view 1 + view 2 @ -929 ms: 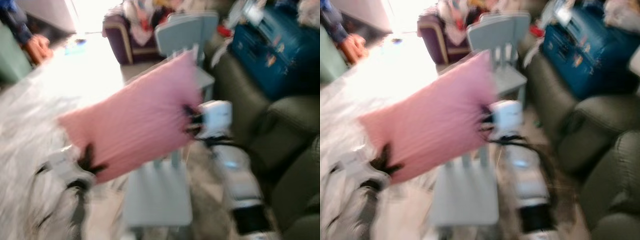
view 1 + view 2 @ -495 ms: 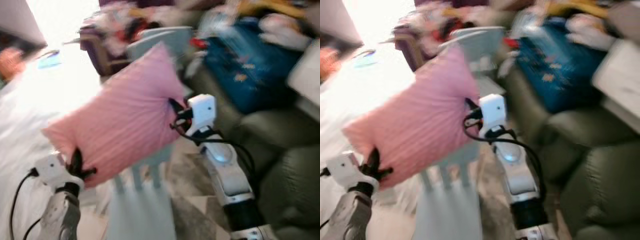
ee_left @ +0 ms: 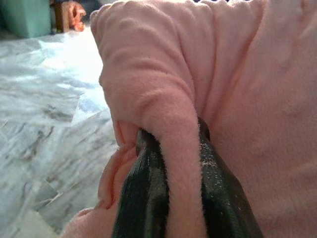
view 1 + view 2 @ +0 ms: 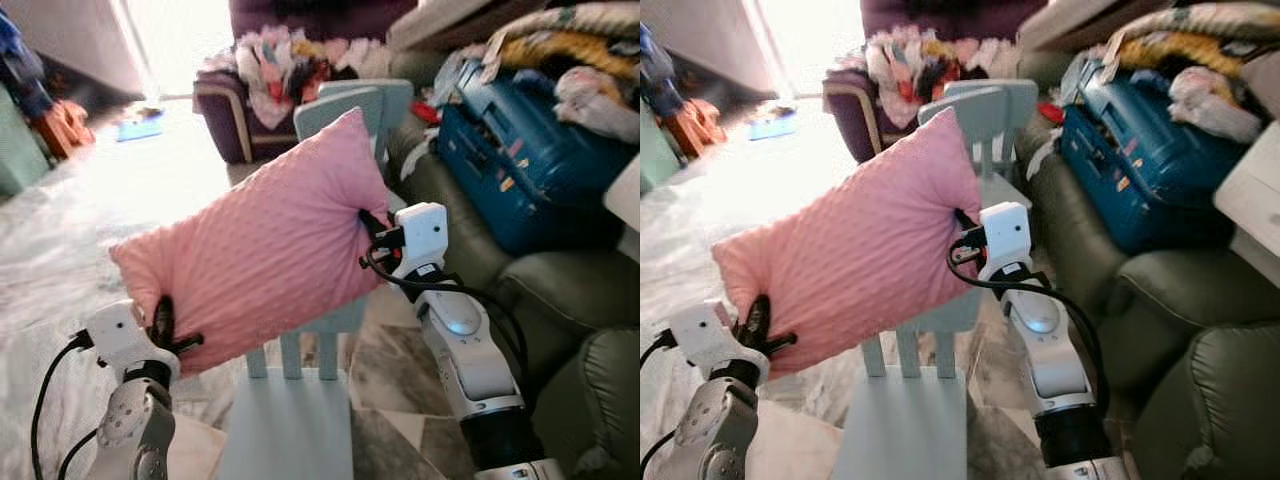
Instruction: Move the pillow to the sofa
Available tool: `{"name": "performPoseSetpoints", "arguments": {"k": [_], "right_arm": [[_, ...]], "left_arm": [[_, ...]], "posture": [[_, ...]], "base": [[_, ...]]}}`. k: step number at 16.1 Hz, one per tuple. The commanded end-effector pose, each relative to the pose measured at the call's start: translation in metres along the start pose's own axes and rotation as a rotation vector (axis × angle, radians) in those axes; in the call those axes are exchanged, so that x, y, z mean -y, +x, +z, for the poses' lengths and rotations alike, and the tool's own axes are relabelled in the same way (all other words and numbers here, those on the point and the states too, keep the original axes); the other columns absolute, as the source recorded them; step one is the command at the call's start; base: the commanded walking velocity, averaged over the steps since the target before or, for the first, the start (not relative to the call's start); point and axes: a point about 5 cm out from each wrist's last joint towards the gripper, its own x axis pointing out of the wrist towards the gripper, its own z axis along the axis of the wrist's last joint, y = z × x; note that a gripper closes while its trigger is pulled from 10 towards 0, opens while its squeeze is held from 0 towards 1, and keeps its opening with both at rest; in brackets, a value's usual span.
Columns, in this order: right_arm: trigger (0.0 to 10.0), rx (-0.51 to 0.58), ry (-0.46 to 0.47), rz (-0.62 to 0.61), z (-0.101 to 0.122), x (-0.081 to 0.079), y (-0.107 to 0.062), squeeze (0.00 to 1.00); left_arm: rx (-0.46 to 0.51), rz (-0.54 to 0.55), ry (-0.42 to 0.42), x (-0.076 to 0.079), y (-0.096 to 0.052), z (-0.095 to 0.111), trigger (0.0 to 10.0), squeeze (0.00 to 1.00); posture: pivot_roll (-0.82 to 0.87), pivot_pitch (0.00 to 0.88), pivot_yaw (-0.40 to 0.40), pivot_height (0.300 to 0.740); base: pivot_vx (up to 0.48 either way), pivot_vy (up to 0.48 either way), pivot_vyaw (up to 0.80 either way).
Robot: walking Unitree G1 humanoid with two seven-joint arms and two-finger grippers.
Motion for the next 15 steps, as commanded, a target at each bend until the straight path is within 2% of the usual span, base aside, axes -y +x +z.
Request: {"name": "performPoseSetpoints", "arguments": {"k": [1,2,5,7,8,9,11,12,13,15], "right_arm": [[0.0,0.049,-0.015,-0.046,0.01,0.012,0.0,0.0],[0.0,0.052,-0.015,-0.046,0.011,0.013,0.002,0.0],[0.0,0.056,-0.016,-0.044,0.011,0.011,0.005,0.0],[0.0,0.064,-0.012,-0.033,0.011,0.007,0.009,0.0],[0.0,0.062,-0.013,-0.024,0.011,0.005,0.01,0.0],[0.8,0.059,-0.016,-0.012,0.011,0.003,0.01,0.0],[6.2,0.046,-0.022,0.002,0.009,0.001,0.01,0.0],[9.6,0.043,-0.024,0.01,0.008,0.001,0.01,0.0],[10.0,0.039,-0.019,0.024,0.008,-0.001,0.01,0.0],[10.0,0.036,-0.023,0.024,0.008,-0.001,0.008,0.0]], "left_arm": [[0.036,0.006,0.074,0.0,0.0,0.006,10.0,0.0],[0.073,-0.01,0.118,0.004,-0.001,0.012,10.0,0.0],[0.103,-0.038,0.089,0.008,0.001,0.02,10.0,0.0],[0.104,0.063,0.128,-0.004,0.003,0.02,10.0,0.0],[0.118,0.08,0.116,-0.007,0.004,0.02,10.0,0.0],[0.109,0.079,0.111,-0.006,0.005,0.02,10.0,0.0],[0.116,0.066,0.097,-0.003,0.005,0.02,10.0,0.0],[0.113,0.06,0.085,-0.001,0.005,0.02,10.0,0.0],[0.112,0.067,0.085,0.001,0.004,0.019,10.0,0.0],[0.109,0.073,0.08,0.0,0.001,0.018,10.0,0.0]], "posture": [[-0.15,0.0,0.073,0.74],[-0.14,0.0,0.072,0.74],[-0.12,0.0,0.071,0.74],[-0.12,0.0,0.066,0.74],[-0.12,0.0,0.059,0.74],[-0.12,0.0,0.056,0.74],[-0.12,0.0,0.044,0.74],[-0.12,0.0,0.038,0.74],[-0.12,0.0,0.034,0.74],[-0.13,0.0,0.033,0.74]], "base": [[0.0,0.0,0.0],[0.0,0.0,0.0],[0.0,0.0,0.0],[0.0,0.0,0.0],[0.0,0.0,0.0],[0.0,0.0,0.0],[0.0,0.0,0.0],[0.0,0.0,0.0],[0.0,0.0,0.0],[0.0,0.0,0.0]]}}
